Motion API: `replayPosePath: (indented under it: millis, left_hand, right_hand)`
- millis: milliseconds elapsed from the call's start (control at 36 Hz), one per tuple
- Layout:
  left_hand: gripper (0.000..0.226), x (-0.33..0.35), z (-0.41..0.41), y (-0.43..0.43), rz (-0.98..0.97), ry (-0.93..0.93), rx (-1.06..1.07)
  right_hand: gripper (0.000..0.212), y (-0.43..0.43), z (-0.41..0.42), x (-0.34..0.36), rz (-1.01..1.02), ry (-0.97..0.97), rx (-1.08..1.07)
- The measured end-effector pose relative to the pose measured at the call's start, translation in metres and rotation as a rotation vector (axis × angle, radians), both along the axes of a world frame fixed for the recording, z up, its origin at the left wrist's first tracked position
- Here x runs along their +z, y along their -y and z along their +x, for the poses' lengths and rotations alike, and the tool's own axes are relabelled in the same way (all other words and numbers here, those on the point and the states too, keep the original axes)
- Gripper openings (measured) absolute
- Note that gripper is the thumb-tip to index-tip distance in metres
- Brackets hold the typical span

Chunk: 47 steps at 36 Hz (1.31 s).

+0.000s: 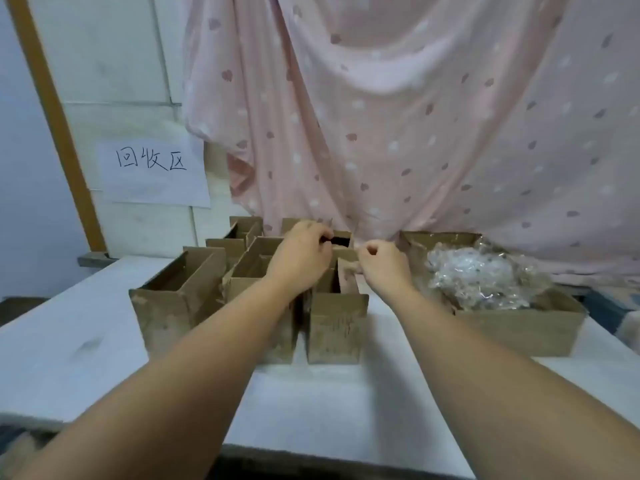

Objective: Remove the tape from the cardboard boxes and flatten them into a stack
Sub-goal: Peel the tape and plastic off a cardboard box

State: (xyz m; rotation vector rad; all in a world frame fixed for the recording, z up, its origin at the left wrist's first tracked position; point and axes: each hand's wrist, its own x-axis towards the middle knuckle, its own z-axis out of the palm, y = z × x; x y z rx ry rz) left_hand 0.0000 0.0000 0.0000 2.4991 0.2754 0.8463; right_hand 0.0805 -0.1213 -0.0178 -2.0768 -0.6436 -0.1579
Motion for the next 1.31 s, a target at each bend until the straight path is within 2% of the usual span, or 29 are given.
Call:
replayPosePath:
  millis: [111, 194, 278, 333, 417, 528, 611, 667, 722, 778, 889, 944, 972, 1028, 1083, 1250, 1306]
  left_hand:
    - [0.029, -0.027, -0.028, 0.032, -0.045, 0.050, 0.020]
    - [0.030, -0.045, -0.041, 0.044, 0.034, -0.069, 0.016]
    - [0.032, -0.059, -0.049, 0.047, 0.302, -0.256, 0.030]
    - [0.033, -0.067, -0.056, 0.047, 0.480, -0.298, 0.088]
    - [0.031, -0.072, -0.064, 0.044, 0.638, -0.284, 0.146]
    - [0.027, -0.067, -0.060, 0.040, 0.583, -0.279, 0.032]
    - [0.024, -0.069, -0.057, 0.040, 0.305, -0.267, -0.081]
    - [0.026, -0.073, -0.055, 0.039, 0.108, -0.254, -0.095]
    - [0.026, -0.074, -0.052, 0.039, 0.030, -0.251, -0.107]
    - [0.024, -0.073, -0.051, 0.041, 0.040, -0.277, -0.133]
    - [0.019, -0.066, -0.053, 0.048, 0.096, -0.350, -0.197]
    - [0.022, -0.063, -0.054, 0.051, 0.115, -0.372, -0.204]
    - [0.026, -0.063, -0.055, 0.052, 0.127, -0.378, -0.199]
    - [0.027, -0.063, -0.057, 0.054, 0.172, -0.385, -0.172]
    - [0.022, -0.065, -0.061, 0.055, 0.208, -0.378, -0.140]
    - [0.022, -0.071, -0.082, 0.058, 0.185, -0.331, -0.089]
    - [0.024, -0.074, -0.087, 0.059, 0.170, -0.301, -0.041]
  right_hand:
    - [0.044, 0.016, -0.031, -0.027, -0.051, -0.007, 0.188]
    - [0.025, 0.022, -0.043, -0.054, -0.104, -0.046, 0.215]
    - [0.014, 0.025, -0.056, -0.068, -0.037, -0.011, 0.151]
    - [0.005, 0.028, -0.062, -0.073, -0.020, 0.017, 0.108]
    - [0.022, 0.041, -0.061, -0.071, -0.119, 0.094, 0.127]
    - [0.026, 0.058, -0.050, -0.059, -0.114, 0.028, 0.219]
    - [0.051, 0.064, -0.042, -0.052, -0.044, -0.070, 0.269]
    - [0.048, 0.065, -0.038, -0.051, -0.056, -0.104, 0.337]
    - [0.040, 0.065, -0.034, -0.051, -0.101, -0.126, 0.392]
    - [0.042, 0.066, -0.030, -0.046, -0.215, -0.140, 0.396]
    - [0.061, 0.071, -0.026, -0.032, -0.590, -0.058, 0.426]
    - [0.062, 0.070, -0.031, -0.025, -0.659, -0.044, 0.421]
    - [0.060, 0.068, -0.034, -0.022, -0.636, -0.025, 0.398]
    - [0.056, 0.066, -0.040, -0.020, -0.467, -0.028, 0.327]
    - [0.051, 0.069, -0.041, -0.022, -0.288, -0.129, 0.244]
    - [0.012, 0.079, -0.048, -0.033, -0.016, -0.427, 0.193]
    - [0.018, 0.082, -0.048, -0.037, 0.033, -0.520, 0.166]
